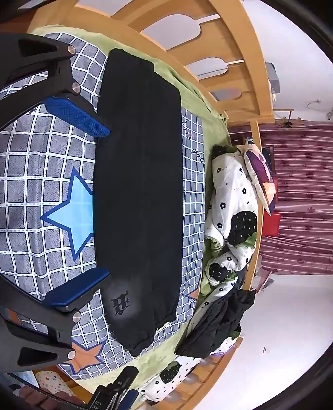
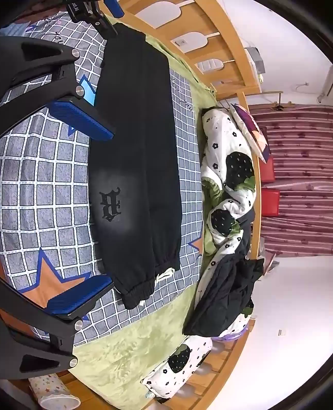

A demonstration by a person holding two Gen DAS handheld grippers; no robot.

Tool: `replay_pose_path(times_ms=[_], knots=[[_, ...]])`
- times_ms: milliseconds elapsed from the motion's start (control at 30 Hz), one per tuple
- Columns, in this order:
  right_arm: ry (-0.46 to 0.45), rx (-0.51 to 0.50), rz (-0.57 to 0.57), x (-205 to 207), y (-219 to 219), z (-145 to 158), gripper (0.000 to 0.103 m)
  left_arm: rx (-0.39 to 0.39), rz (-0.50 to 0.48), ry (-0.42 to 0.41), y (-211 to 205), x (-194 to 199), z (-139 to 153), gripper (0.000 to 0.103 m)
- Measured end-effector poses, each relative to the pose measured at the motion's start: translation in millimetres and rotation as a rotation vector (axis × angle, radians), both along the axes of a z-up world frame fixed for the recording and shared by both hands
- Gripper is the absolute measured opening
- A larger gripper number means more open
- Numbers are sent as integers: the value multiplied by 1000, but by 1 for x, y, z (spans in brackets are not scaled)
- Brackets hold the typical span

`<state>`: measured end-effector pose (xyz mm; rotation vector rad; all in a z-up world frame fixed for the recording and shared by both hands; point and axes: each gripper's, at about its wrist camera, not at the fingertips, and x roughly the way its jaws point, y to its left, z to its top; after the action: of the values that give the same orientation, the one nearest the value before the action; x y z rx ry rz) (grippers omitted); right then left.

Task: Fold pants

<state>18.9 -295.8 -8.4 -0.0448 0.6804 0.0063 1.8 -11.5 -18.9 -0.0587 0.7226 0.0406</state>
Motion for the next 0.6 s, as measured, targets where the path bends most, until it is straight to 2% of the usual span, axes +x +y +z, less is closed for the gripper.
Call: replay_pose_path(times_ms=[600], knots=[[-3, 0, 9, -1, 4, 1, 103, 2, -10, 8, -1, -2, 4, 103]])
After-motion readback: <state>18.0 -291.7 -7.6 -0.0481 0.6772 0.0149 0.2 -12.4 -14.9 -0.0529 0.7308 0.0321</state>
